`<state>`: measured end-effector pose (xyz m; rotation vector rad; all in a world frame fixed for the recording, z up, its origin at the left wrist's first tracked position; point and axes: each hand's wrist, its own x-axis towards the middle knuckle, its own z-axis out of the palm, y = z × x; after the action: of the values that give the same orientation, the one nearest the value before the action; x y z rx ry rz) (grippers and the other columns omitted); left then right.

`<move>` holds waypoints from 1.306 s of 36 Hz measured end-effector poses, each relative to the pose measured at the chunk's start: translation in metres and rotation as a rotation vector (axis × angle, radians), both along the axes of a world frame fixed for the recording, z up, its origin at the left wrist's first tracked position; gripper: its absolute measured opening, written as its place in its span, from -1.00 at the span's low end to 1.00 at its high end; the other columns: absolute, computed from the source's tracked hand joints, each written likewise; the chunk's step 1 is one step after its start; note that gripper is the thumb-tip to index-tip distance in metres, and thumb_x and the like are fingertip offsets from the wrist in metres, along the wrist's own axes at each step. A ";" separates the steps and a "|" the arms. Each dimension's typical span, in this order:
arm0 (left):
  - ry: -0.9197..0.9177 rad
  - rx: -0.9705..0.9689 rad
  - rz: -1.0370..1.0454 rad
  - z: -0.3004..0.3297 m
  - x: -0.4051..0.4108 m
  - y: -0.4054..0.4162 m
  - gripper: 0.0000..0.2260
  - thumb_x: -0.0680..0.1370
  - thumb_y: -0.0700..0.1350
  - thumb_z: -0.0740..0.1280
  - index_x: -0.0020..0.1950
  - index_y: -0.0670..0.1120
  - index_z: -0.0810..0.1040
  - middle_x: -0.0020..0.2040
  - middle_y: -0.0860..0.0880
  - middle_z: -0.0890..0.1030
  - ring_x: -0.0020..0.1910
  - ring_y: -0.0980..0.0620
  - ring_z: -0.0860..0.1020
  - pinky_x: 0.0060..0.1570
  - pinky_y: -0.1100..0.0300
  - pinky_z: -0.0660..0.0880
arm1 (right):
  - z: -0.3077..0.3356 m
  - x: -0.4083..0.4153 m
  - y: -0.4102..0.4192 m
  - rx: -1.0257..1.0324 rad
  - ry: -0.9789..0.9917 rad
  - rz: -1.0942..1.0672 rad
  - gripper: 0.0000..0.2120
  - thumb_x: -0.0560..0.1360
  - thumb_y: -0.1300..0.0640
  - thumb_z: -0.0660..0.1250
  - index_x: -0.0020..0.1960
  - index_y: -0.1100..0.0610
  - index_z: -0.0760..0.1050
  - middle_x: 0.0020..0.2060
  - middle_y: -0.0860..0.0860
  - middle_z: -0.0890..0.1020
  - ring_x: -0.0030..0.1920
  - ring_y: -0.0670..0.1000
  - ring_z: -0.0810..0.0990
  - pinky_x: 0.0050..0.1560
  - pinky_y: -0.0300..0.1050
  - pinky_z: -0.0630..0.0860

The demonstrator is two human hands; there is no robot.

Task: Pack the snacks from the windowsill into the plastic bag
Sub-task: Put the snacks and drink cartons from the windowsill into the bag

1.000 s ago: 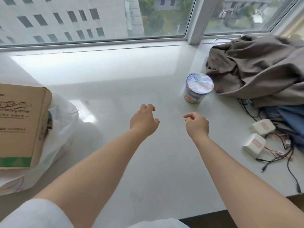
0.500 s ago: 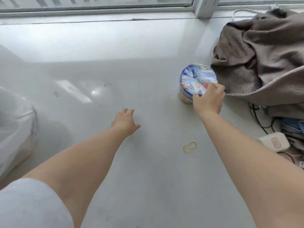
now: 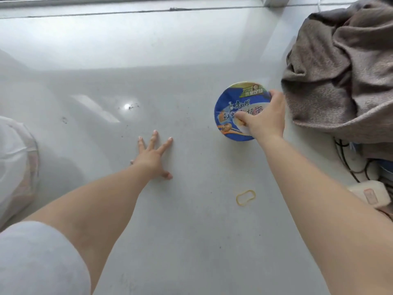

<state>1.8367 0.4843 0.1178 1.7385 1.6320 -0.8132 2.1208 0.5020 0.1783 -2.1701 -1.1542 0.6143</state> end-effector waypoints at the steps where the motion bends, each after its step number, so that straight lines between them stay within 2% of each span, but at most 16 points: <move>1: 0.003 -0.002 -0.019 0.001 -0.003 0.002 0.05 0.33 0.18 0.50 0.45 0.35 -0.30 0.49 0.11 -0.43 0.48 -0.23 -0.35 0.35 -0.29 0.22 | 0.001 -0.010 -0.007 0.046 -0.034 0.053 -0.31 0.26 0.05 0.54 0.27 0.18 0.30 0.21 0.04 0.41 0.23 0.07 0.39 0.15 -0.11 0.34; 4: 0.036 -0.033 -0.081 0.005 -0.010 0.005 0.02 0.39 0.11 0.49 0.48 0.28 -0.29 0.50 0.08 -0.40 0.50 -0.22 -0.30 0.42 -0.18 0.18 | -0.002 -0.038 -0.028 0.128 -0.156 0.207 -0.52 0.29 0.10 0.49 0.13 0.19 0.40 0.09 0.07 0.47 0.12 0.12 0.42 -0.02 -0.01 0.38; 6: 0.065 -0.051 -0.114 0.008 -0.015 0.006 0.02 0.41 0.09 0.47 0.48 0.25 -0.32 0.50 0.06 -0.41 0.50 -0.22 -0.29 0.44 -0.14 0.16 | -0.005 -0.051 -0.036 0.131 -0.261 0.276 -0.64 0.28 0.07 0.47 -0.03 0.19 0.44 -0.01 0.09 0.48 0.02 0.16 0.44 -0.14 -0.03 0.34; 9: 0.087 -0.061 -0.114 0.008 -0.024 0.002 0.04 0.41 0.09 0.47 0.47 0.24 -0.36 0.49 0.05 -0.44 0.50 -0.24 -0.29 0.44 -0.14 0.15 | -0.004 -0.059 -0.040 0.029 -0.351 0.363 -0.67 0.30 -0.07 0.44 -0.14 0.10 0.40 0.01 0.07 0.43 0.05 0.12 0.40 -0.08 -0.10 0.27; 11: 0.098 -0.057 -0.119 0.007 -0.029 -0.002 0.05 0.40 0.12 0.47 0.47 0.23 -0.38 0.49 0.03 -0.44 0.49 -0.25 -0.29 0.45 -0.13 0.12 | 0.000 -0.057 -0.036 -0.066 -0.317 0.382 -0.60 0.30 -0.12 0.43 -0.02 0.08 0.40 0.15 0.05 0.37 0.21 0.10 0.33 0.09 -0.09 0.28; 13: 0.110 -0.046 -0.140 0.008 -0.031 -0.007 0.06 0.39 0.14 0.47 0.47 0.20 -0.39 0.49 0.00 -0.44 0.49 -0.26 -0.29 0.46 -0.10 0.07 | 0.004 -0.050 -0.031 -0.173 -0.268 0.439 -0.36 0.28 -0.14 0.44 0.26 0.04 0.34 0.37 0.06 0.21 0.40 0.12 0.15 0.32 -0.04 0.21; 15: 0.121 -0.033 -0.168 0.009 -0.031 -0.009 0.06 0.39 0.17 0.45 0.47 0.18 -0.40 0.49 -0.02 -0.43 0.50 -0.25 -0.29 0.45 -0.08 0.04 | 0.007 -0.042 -0.026 -0.304 -0.209 0.514 -0.12 0.27 -0.17 0.46 0.47 -0.04 0.11 0.50 0.07 -0.02 0.49 0.14 -0.05 0.45 0.04 0.09; 17: 0.113 -0.028 -0.162 0.006 -0.034 -0.009 0.08 0.38 0.19 0.46 0.47 0.19 -0.41 0.49 0.00 -0.45 0.49 -0.24 -0.31 0.45 -0.10 0.09 | 0.008 -0.038 -0.021 -0.410 -0.162 0.554 0.01 0.27 -0.19 0.47 0.52 -0.09 -0.04 0.52 0.04 -0.12 0.50 0.14 -0.09 0.46 0.06 0.08; 21: 0.077 -0.041 -0.093 0.000 -0.043 -0.009 0.12 0.31 0.21 0.50 0.41 0.32 -0.42 0.42 0.11 -0.54 0.46 -0.20 -0.42 0.30 -0.30 0.30 | 0.010 -0.036 -0.013 -0.484 -0.149 0.590 0.02 0.26 -0.19 0.48 0.52 -0.16 -0.08 0.48 0.01 -0.03 0.44 0.14 0.01 0.39 0.04 0.19; 26: 0.032 -0.026 -0.059 0.004 -0.044 -0.011 0.11 0.31 0.22 0.50 0.43 0.33 -0.39 0.43 0.11 -0.53 0.46 -0.16 -0.43 0.27 -0.42 0.18 | 0.013 -0.049 -0.019 -0.511 -0.214 0.556 -0.03 0.29 -0.17 0.46 0.52 -0.14 -0.04 0.38 0.09 0.12 0.36 0.17 0.15 0.28 -0.04 0.28; 30: -0.015 0.022 0.031 0.005 -0.049 -0.033 0.02 0.36 0.23 0.45 0.49 0.26 -0.30 0.48 0.09 -0.44 0.49 -0.13 -0.37 0.33 -0.38 0.15 | 0.011 -0.070 -0.055 -0.453 -0.143 0.430 -0.05 0.27 -0.16 0.46 0.50 -0.15 -0.01 0.34 0.08 0.15 0.31 0.16 0.20 0.25 -0.06 0.30; 34: -0.051 0.040 0.076 0.004 -0.056 -0.080 -0.07 0.42 0.22 0.40 0.51 0.23 -0.25 0.51 0.08 -0.39 0.50 -0.11 -0.34 0.39 -0.30 0.09 | 0.012 -0.103 -0.112 -0.446 -0.057 0.284 -0.03 0.29 -0.10 0.46 0.50 -0.15 -0.09 0.36 0.09 0.09 0.32 0.17 0.17 0.23 -0.05 0.31; 39: -0.108 0.019 0.081 0.010 -0.069 -0.138 -0.19 0.50 0.15 0.34 0.54 0.18 -0.16 0.54 0.04 -0.29 0.53 -0.10 -0.25 0.46 -0.19 0.03 | 0.014 -0.150 -0.172 -0.492 -0.051 0.314 -0.01 0.28 -0.14 0.45 0.50 -0.15 -0.10 0.33 0.07 0.09 0.31 0.15 0.17 0.27 -0.04 0.31; 41: -0.153 0.042 0.115 0.023 -0.079 -0.150 -0.24 0.52 0.14 0.31 0.55 0.14 -0.11 0.57 -0.01 -0.16 0.54 -0.10 -0.16 0.47 -0.13 0.01 | 0.019 -0.167 -0.180 -0.516 0.022 0.299 -0.01 0.29 -0.14 0.47 0.51 -0.14 -0.08 0.35 0.08 0.11 0.34 0.16 0.18 0.30 -0.05 0.27; 44: -0.222 0.190 0.226 0.051 -0.105 -0.162 -0.32 0.53 0.02 0.30 0.55 0.09 0.00 0.56 -0.03 -0.01 0.53 -0.07 -0.04 0.48 -0.05 0.04 | 0.029 -0.196 -0.178 -0.451 0.394 0.099 0.03 0.26 -0.12 0.51 0.53 -0.07 -0.03 0.43 0.13 0.17 0.41 0.15 0.23 0.30 -0.04 0.28; 47: -0.322 0.368 0.413 0.085 -0.142 -0.165 -0.42 0.54 -0.15 0.23 0.53 0.04 0.12 0.53 -0.03 0.12 0.49 -0.05 0.10 0.41 0.05 0.15 | 0.046 -0.241 -0.168 -0.339 0.633 0.128 0.04 0.15 -0.18 0.51 0.50 -0.05 0.09 0.42 0.10 0.27 0.36 0.12 0.37 0.26 -0.05 0.40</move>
<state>1.6948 0.3188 0.2029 1.5739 1.8965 -0.0366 1.8800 0.3342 0.2242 -1.9304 -0.8816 1.5131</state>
